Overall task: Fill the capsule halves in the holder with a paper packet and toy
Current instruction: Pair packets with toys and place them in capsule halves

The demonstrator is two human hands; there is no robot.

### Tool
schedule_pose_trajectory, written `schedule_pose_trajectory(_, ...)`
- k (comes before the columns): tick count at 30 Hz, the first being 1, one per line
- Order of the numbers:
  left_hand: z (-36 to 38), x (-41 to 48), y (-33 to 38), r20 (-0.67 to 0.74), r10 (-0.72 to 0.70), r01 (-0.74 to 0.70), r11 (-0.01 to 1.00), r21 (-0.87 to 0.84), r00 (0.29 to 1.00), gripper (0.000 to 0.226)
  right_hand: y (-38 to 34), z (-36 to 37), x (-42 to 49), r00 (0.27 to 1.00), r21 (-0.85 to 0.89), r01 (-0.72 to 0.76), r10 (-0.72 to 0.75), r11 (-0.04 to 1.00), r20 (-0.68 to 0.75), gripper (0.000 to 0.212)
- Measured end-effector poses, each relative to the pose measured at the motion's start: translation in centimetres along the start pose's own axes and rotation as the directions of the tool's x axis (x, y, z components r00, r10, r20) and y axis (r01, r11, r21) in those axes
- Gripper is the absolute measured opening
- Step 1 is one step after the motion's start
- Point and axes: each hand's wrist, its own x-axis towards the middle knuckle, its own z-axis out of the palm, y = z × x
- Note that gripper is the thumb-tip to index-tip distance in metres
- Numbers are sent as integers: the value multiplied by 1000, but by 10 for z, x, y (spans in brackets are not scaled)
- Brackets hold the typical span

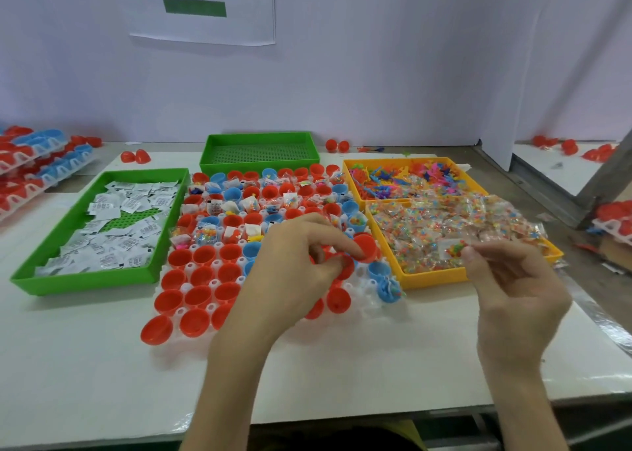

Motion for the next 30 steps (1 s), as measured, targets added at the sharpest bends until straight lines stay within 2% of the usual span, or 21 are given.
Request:
schedule_pose_trajectory(5,-2,24,0,223,141,-187,961,203,965,30,-1,1,0,999,-19,41,-41,999,-33,22)
schedule_pose_trajectory(13,2,41,-3,485,224,-409,855,318,845,31,0,-2,0,998,-36,34,-36,999,-42,18)
schedule_pose_trajectory(19,15,41,-6,555,207,-439,838,324,806,29,-2,-1,0,998,-49,32,-34,998,-45,19)
schedule_pose_trajectory(26,12,43,-6,576,210,-442,846,298,790,40,-1,-1,0,999,-53,11,-13,999,-46,16)
schedule_pose_trajectory(30,8,43,-9,513,246,-404,888,222,822,40,-1,-2,0,999,-51,-6,4,999,-40,15)
